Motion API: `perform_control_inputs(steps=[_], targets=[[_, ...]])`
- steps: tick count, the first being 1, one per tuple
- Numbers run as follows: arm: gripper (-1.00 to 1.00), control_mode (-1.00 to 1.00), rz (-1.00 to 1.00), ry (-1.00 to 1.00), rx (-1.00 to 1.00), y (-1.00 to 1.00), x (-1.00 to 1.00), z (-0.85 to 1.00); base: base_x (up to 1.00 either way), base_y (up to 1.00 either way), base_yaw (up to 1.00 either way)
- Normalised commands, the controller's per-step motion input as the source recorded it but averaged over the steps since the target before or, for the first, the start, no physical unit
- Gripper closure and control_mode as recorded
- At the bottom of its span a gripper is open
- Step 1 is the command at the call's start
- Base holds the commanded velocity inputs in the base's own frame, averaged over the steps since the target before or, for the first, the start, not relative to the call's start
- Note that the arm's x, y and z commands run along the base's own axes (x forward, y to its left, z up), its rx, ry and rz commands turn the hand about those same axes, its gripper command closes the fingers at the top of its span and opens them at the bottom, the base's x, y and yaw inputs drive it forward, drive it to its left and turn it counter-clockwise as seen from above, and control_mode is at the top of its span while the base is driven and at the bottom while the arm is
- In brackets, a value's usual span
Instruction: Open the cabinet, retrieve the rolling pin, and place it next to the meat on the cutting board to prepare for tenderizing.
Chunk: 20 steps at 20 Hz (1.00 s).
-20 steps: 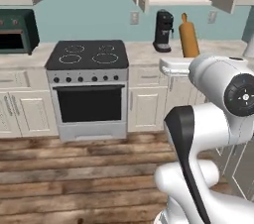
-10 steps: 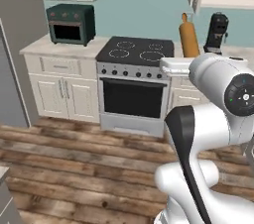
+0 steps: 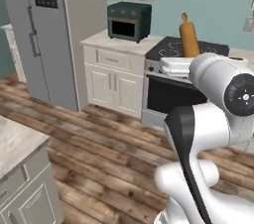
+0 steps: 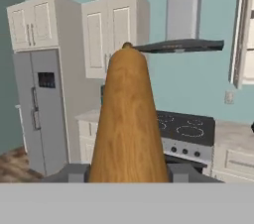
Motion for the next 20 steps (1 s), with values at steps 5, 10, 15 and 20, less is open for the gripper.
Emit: perform_control_inputs(steps=[5,10,15,20], targets=[[1.0,1.0,0.0,0.0,0.0,0.0,0.0,0.0,-0.04,0.22,0.5],[1.0,1.0,0.0,0.0,0.0,0.0,0.0,0.0,-0.02,0.23,0.5],[1.0,1.0,0.0,0.0,0.0,0.0,0.0,0.0,-0.01,0.25,0.49],[1.0,1.0,0.0,0.0,0.0,0.0,0.0,0.0,0.0,0.27,0.48]])
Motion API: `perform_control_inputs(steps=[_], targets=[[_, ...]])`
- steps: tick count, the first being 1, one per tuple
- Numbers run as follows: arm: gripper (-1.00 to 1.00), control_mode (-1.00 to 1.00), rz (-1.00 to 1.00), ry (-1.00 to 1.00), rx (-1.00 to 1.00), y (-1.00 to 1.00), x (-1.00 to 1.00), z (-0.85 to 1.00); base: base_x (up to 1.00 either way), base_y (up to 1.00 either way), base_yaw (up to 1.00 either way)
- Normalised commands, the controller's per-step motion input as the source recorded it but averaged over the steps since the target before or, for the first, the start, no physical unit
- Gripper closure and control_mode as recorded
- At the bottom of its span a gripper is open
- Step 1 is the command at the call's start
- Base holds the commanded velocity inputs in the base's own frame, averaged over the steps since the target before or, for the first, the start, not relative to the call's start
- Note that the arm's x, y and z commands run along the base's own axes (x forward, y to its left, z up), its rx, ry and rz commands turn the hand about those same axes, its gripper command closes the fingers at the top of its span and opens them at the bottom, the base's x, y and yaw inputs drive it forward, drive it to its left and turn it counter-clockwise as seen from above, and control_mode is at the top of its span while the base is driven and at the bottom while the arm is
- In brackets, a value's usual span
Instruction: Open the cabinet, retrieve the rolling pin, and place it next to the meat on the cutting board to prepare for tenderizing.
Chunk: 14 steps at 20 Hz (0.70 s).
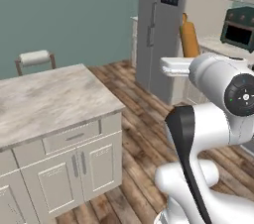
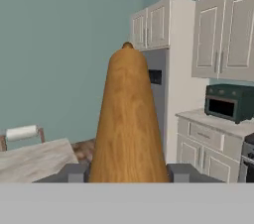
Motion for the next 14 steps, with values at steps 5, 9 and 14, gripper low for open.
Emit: perform_control_inputs(steps=[5,9,14], targets=[[1.0,1.0,0.0,0.0,0.0,0.0,0.0,0.0,0.0,0.24,0.49],[1.0,1.0,0.0,0.0,0.0,0.0,0.0,0.0,0.0,0.23,0.49],[1.0,1.0,0.0,0.0,0.0,0.0,0.0,0.0,0.0,0.23,0.5]])
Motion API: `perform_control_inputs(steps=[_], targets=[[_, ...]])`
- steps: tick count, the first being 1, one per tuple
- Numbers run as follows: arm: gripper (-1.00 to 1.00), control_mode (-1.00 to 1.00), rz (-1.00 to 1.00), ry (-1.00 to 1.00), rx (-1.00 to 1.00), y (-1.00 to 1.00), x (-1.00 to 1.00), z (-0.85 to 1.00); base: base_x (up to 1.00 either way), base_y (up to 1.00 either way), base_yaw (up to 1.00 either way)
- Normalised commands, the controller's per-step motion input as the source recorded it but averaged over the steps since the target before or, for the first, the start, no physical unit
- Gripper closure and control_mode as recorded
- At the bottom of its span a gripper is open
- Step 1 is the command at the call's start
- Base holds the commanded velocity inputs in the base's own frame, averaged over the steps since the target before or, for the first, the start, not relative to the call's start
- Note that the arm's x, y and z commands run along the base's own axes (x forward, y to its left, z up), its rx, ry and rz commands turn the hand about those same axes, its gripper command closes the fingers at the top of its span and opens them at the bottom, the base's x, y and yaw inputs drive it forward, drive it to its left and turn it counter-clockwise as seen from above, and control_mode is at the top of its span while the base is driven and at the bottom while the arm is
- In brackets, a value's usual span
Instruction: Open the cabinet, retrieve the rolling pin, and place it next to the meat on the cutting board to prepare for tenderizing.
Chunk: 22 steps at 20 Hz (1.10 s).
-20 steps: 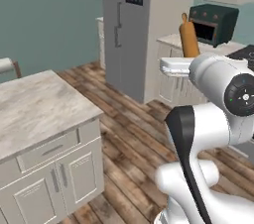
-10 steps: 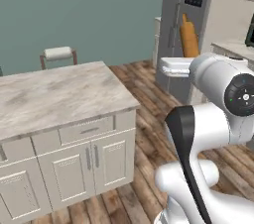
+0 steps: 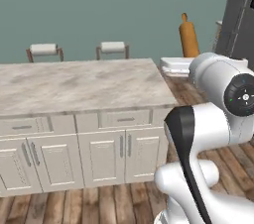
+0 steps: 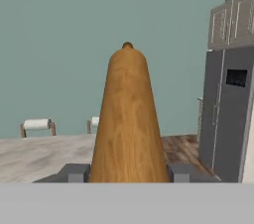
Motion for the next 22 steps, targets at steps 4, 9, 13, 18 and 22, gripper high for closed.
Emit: perform_control_inputs(steps=[4,9,13,18,22], targets=[[1.0,1.0,0.0,0.0,0.0,0.0,0.0,0.0,0.0,0.24,0.5],[1.0,1.0,0.0,0.0,0.0,0.0,0.0,0.0,0.0,0.26,0.51],[1.0,1.0,0.0,0.0,0.0,0.0,0.0,0.0,0.0,0.25,0.51],[1.0,1.0,0.0,0.0,0.0,0.0,0.0,0.0,0.0,0.25,0.51],[1.0,1.0,0.0,0.0,0.0,0.0,0.0,0.0,0.0,0.25,0.52]])
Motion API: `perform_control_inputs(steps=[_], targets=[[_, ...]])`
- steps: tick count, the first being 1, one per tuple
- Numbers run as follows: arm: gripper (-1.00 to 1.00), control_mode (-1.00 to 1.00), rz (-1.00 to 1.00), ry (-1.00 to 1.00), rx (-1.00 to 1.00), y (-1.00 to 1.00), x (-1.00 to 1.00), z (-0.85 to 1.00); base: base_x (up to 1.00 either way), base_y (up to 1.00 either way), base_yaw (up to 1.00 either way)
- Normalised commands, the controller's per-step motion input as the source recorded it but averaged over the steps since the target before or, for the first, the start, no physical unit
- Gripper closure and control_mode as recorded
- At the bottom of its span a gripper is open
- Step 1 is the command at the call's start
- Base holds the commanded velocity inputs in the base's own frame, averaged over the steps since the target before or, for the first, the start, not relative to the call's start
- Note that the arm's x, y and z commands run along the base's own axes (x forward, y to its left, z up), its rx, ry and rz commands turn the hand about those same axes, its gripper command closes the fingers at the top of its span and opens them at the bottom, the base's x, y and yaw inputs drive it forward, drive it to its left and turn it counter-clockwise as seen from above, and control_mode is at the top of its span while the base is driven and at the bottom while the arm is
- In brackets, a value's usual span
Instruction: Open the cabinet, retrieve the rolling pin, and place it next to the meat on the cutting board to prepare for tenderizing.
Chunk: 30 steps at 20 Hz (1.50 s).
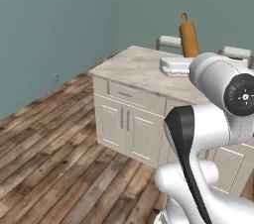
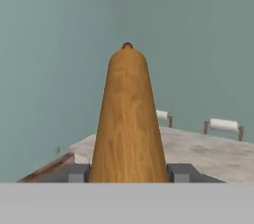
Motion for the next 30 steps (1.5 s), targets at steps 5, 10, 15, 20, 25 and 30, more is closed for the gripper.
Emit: perform_control_inputs(steps=[5,10,15,20,25,30], targets=[[1.0,1.0,0.0,0.0,0.0,0.0,0.0,0.0,0.0,0.27,0.51],[1.0,1.0,0.0,0.0,0.0,0.0,0.0,0.0,0.0,0.3,0.51],[1.0,1.0,0.0,0.0,0.0,0.0,0.0,0.0,0.0,0.29,0.51],[1.0,1.0,0.0,0.0,0.0,0.0,0.0,0.0,0.0,0.24,0.51],[1.0,1.0,0.0,0.0,0.0,0.0,0.0,0.0,0.0,0.21,0.51],[1.0,1.0,0.0,0.0,0.0,0.0,0.0,0.0,0.0,0.21,0.51]])
